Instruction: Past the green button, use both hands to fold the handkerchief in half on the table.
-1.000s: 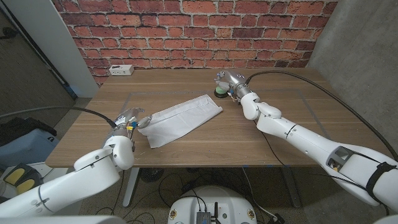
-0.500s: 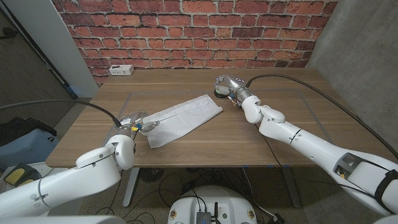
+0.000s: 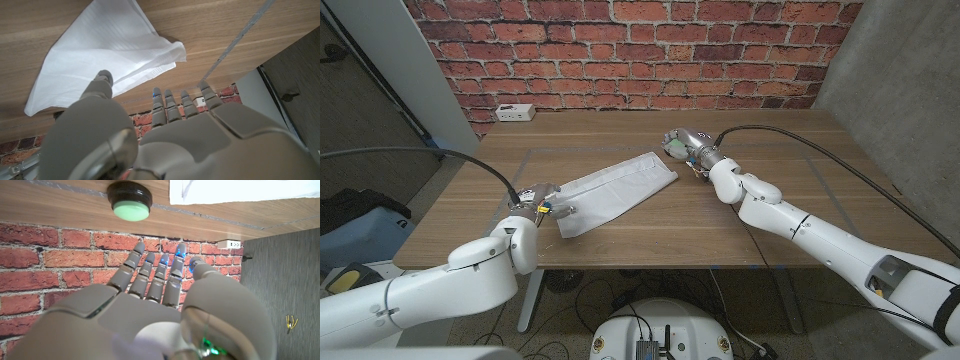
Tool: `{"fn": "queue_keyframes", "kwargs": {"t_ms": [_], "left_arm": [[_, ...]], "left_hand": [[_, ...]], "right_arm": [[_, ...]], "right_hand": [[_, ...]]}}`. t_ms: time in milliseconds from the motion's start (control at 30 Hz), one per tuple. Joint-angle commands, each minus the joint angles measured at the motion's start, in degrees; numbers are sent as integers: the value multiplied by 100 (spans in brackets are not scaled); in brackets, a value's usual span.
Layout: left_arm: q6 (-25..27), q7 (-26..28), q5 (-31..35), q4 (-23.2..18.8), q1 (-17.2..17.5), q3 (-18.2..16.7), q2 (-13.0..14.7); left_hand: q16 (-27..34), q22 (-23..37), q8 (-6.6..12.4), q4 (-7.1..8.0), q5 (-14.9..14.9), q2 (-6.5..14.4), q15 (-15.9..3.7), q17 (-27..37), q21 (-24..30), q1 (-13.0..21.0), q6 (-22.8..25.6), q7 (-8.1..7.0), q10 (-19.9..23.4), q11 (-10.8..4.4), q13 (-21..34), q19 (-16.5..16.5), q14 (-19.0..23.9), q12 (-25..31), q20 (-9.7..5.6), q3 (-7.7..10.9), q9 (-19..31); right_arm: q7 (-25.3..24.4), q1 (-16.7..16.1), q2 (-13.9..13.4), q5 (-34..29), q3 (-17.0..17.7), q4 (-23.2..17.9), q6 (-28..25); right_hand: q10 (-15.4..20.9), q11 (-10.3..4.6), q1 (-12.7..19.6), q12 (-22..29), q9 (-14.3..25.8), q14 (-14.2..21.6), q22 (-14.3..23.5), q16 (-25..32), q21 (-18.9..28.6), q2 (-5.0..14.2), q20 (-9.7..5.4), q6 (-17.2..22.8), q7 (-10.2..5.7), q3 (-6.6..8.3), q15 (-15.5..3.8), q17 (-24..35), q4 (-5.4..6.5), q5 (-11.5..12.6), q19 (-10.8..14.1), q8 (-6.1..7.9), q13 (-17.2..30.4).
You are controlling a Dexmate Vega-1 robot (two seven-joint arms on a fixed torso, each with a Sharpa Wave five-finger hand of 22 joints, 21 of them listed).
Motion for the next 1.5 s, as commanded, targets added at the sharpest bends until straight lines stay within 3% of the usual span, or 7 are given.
{"fn": "queue_keyframes", "kwargs": {"t_ms": [33, 567, 833, 967, 1133, 1367, 1500], "left_arm": [[607, -535, 228, -215, -981, 1061, 231], [607, -1465, 768, -336, -1762, 1949, 497], [607, -2057, 1069, -266, -1818, 1987, 445], [607, -2447, 1182, -236, -2175, 2324, 461], [607, -3409, 2327, -206, -2583, 2975, 458], [607, -5660, 5098, 204, -2208, 2941, 41], [590, -6843, 6443, 522, -2221, 3089, -212]], "left_hand": [[-10, 10, -2, -63, 71, -16, 27, 17, -27, 105, -53, -47, -45, -8, 14, -43, -76, -6, 28, 15, -12], [16, 0, -81, -110, 148, -124, 53, 19, -58, 169, -361, -59, -47, -41, 12, -41, -35, 8, 93, -127, -58], [-44, -51, -152, -82, 234, -138, 70, -11, -145, 175, -961, -428, -427, -157, -22, -59, -175, -103, 59, -318, -113], [-68, -69, -126, -43, 248, -148, 141, -20, -229, 110, -1056, -442, -541, -148, -38, -181, -298, -118, 77, -410, -127], [-115, -83, -61, -56, 294, -231, 243, -20, -380, 100, -1038, -200, -555, -67, -47, -442, -650, -83, 144, -560, -133], [-45, -90, 45, -157, 376, -158, 175, -20, -398, 365, -792, -283, -473, -136, -46, -405, -691, -25, 70, -569, -126], [-32, -92, 28, -179, 396, -128, 182, -21, -404, 443, -830, -310, -495, -123, -46, -399, -676, -29, 85, -561, -125]], "right_arm": [[369, -225, -173, 80, 88, -414, -172], [625, -452, -293, 128, 124, -774, -386], [817, -465, -321, 209, 110, -816, -387], [850, -482, -324, 316, 150, -811, -333], [835, -512, -334, 368, 180, -827, -317], [794, -550, -365, 408, 213, -839, -269], [783, -566, -375, 430, 233, -846, -268]], "right_hand": [[1, 0, -38, 22, 20, 45, 15, 36, 30, 43, 54, -107, 3, 0, -364, 41, 2, -20, 5, -67, 23], [-81, 55, -130, 11, 22, 104, 19, 104, 41, 76, 92, -427, -44, -34, -302, 96, 15, -27, 22, -202, 26], [-246, 48, -230, -21, 21, 96, 17, 118, 14, 72, -13, -702, -102, -64, -266, 121, 45, -31, -50, -274, 24], [-286, 64, -329, -18, 20, 76, 15, 119, 8, 72, -27, -765, -86, -100, -233, 138, 104, -38, -68, -273, 23], [-320, 97, -407, -17, 19, 70, 13, 119, 3, 76, -11, -799, -75, -121, -209, 147, 152, -41, -82, -267, 23], [-328, 77, -459, -7, 18, 75, 13, 116, -2, 80, 62, -808, -69, -123, -211, 146, 180, -39, -100, -253, 22], [-315, 91, -472, 4, 17, 80, 13, 114, -2, 83, 72, -810, -64, -117, -212, 142, 184, -36, -101, -247, 21]]}}
